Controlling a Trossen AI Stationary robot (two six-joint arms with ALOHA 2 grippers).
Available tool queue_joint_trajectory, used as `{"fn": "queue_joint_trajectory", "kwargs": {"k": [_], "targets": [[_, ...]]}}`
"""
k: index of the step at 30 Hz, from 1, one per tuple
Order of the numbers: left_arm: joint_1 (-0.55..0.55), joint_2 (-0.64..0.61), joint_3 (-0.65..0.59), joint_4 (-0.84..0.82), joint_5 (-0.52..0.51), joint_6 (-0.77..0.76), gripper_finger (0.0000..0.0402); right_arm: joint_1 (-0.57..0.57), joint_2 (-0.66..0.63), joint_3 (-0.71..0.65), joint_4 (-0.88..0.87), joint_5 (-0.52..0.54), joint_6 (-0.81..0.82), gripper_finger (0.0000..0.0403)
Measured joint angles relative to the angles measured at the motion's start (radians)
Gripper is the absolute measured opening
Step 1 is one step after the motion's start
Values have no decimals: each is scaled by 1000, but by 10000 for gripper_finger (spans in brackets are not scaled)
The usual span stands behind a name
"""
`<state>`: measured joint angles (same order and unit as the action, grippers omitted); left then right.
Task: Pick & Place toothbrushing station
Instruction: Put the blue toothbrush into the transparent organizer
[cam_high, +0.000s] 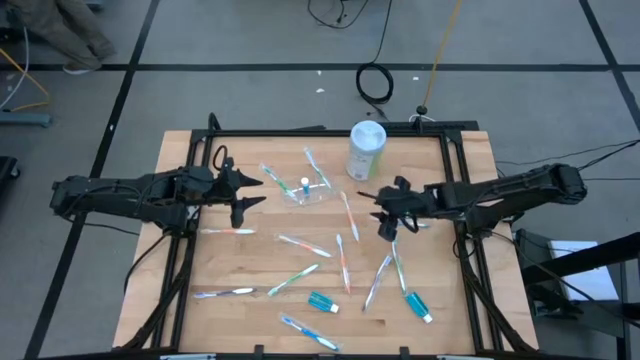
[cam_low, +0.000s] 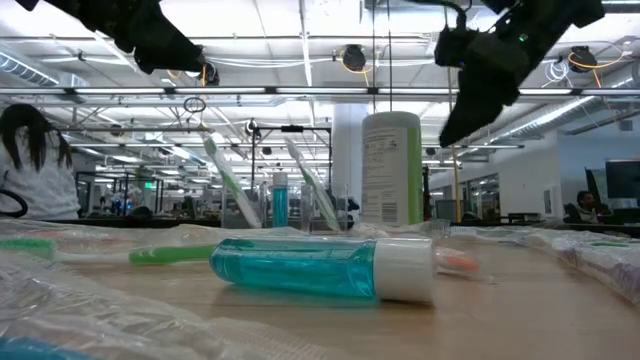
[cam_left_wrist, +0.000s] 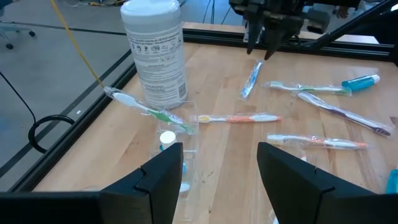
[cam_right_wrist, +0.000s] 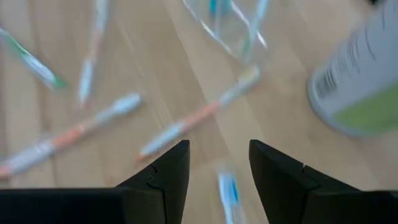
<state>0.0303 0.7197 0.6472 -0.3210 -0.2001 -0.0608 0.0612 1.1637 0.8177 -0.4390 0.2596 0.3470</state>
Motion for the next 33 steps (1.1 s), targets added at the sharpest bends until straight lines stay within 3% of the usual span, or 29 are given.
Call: {"fn": "queue_joint_trajectory", "kwargs": {"k": [17, 33], "targets": [[0, 0, 0, 0, 0, 5, 214, 0, 0, -32, -186, -2, 32, 153], [0, 0, 0, 58, 29, -11, 214, -14, 0, -381, 206, -82, 30, 148]]}}
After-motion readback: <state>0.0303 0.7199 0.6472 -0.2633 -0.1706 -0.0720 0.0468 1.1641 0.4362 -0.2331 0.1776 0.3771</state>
